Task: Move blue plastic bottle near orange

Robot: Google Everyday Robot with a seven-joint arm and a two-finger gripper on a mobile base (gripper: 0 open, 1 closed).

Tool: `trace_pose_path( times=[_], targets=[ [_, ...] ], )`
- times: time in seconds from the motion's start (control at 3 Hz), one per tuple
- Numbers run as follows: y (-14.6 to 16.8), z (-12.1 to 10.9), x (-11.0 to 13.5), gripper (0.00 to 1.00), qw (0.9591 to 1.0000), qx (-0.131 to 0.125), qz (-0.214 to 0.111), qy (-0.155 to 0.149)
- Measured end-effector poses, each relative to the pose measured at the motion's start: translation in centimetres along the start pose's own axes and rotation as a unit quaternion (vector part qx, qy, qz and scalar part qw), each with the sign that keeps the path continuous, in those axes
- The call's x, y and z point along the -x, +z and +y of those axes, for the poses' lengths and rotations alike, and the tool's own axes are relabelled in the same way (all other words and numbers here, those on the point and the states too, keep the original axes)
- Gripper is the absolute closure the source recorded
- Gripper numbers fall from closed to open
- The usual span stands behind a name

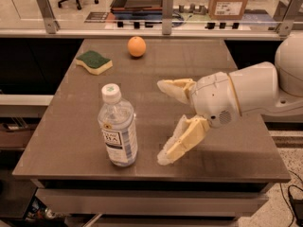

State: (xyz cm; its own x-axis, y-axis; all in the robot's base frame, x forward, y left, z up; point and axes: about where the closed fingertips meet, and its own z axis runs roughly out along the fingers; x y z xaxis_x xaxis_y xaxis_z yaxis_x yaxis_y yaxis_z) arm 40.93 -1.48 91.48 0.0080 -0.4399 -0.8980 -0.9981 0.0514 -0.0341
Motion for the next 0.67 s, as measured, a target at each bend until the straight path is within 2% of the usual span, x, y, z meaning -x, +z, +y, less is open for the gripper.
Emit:
trace_pose_path(
  times=[0.33,0.67],
  targets=[
    [1.4,0.5,1.0,0.0,0.9996,-0.001,-0.025,0.01],
    [2.5,1.1,1.9,0.0,0.9973,0.009,-0.071,0.016]
  ],
)
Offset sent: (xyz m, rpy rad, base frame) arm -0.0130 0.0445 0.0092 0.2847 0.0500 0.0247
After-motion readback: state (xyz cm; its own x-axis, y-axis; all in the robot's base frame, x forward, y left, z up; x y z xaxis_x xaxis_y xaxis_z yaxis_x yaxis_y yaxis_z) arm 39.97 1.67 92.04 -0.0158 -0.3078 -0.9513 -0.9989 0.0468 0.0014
